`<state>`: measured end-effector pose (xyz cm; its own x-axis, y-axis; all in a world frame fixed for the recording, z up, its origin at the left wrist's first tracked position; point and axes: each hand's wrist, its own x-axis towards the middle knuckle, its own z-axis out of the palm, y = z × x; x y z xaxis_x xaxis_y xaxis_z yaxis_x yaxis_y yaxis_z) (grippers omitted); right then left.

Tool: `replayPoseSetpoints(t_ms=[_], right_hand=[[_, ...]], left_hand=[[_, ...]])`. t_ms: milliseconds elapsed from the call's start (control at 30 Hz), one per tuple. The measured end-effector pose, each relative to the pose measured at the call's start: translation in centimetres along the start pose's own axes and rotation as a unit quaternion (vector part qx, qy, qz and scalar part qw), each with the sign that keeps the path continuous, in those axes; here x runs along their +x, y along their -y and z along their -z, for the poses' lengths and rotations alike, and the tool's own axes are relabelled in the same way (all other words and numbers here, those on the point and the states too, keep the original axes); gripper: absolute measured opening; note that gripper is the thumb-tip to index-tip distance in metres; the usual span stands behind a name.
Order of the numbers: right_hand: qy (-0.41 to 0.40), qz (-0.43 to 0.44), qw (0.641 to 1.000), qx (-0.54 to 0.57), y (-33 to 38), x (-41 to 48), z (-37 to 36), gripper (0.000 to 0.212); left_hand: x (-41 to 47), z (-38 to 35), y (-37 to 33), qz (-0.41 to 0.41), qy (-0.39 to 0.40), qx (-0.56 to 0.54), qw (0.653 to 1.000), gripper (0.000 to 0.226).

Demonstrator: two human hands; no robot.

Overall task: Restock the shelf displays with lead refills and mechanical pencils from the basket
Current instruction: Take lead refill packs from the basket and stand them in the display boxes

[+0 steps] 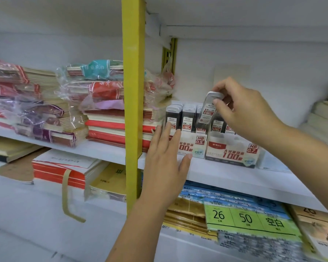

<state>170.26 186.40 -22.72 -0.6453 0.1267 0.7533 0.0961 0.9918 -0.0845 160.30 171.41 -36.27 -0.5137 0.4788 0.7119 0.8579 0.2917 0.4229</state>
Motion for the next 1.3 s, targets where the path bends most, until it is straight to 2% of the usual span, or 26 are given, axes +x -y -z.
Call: replayPoseSetpoints(t_ms=[100, 233, 300, 533, 667, 767, 833, 967, 1067, 1133, 1233, 1300], right_hand=[[0.037, -0.006, 0.999, -0.021, -0.1, 0.8, -0.5, 0.015], [0.074, -0.063, 0.995, 0.014, -0.9, 1.5, -1.6, 0.016], [0.077, -0.059, 0.995, -0.019, -1.2, 1.5, -2.2, 0.015], [0.072, -0.074, 0.99, -0.093, -1.4, -0.4, -2.2, 0.036], [-0.022, -0.044, 0.999, 0.01, 0.3, -5.8, -0.3, 0.029], [-0.021, -0.058, 0.984, 0.169, 1.7, -12.8, 0.0, 0.018], [0.011, -0.118, 0.963, 0.241, 1.9, -17.2, -0.9, 0.019], [0.174, -0.209, 0.937, 0.22, -0.2, -24.4, -4.3, 0.021], [0.276, -0.314, 0.879, 0.229, -2.5, -30.5, -7.4, 0.02], [0.313, -0.385, 0.838, 0.228, -3.5, -35.6, -9.8, 0.019], [0.353, -0.467, 0.786, 0.198, -3.8, -43.4, -13.3, 0.014], [0.377, -0.488, 0.768, 0.172, -3.3, -47.8, -15.1, 0.017]], left_hand=[[0.0, -0.2, 0.1, -0.006, -0.002, 0.024, 1.0, 0.062], [-0.1, -0.3, 0.3, -0.003, 0.004, 0.029, 1.0, 0.062], [-0.1, -0.4, 0.3, -0.003, 0.005, 0.022, 1.0, 0.061], [-0.6, -0.5, 0.4, -0.013, 0.004, 0.01, 1.0, 0.059], [-2.5, -0.2, -0.7, -0.017, -0.031, -0.009, 0.999, 0.048], [-5.1, -0.4, -2.2, -0.059, -0.063, -0.031, 0.996, 0.036], [-7.3, -1.2, -3.3, -0.102, -0.019, -0.032, 0.994, 0.031], [-13.2, -4.9, -3.3, -0.151, 0.194, -0.038, 0.969, 0.026], [-18.6, -8.3, -1.0, -0.069, 0.383, -0.002, 0.921, 0.035], [-22.5, -10.4, 0.9, 0.013, 0.458, 0.019, 0.889, 0.039], [-28.2, -12.8, 3.2, 0.128, 0.502, 0.023, 0.855, 0.038], [-31.6, -13.8, 4.2, 0.192, 0.518, 0.015, 0.834, 0.041]])
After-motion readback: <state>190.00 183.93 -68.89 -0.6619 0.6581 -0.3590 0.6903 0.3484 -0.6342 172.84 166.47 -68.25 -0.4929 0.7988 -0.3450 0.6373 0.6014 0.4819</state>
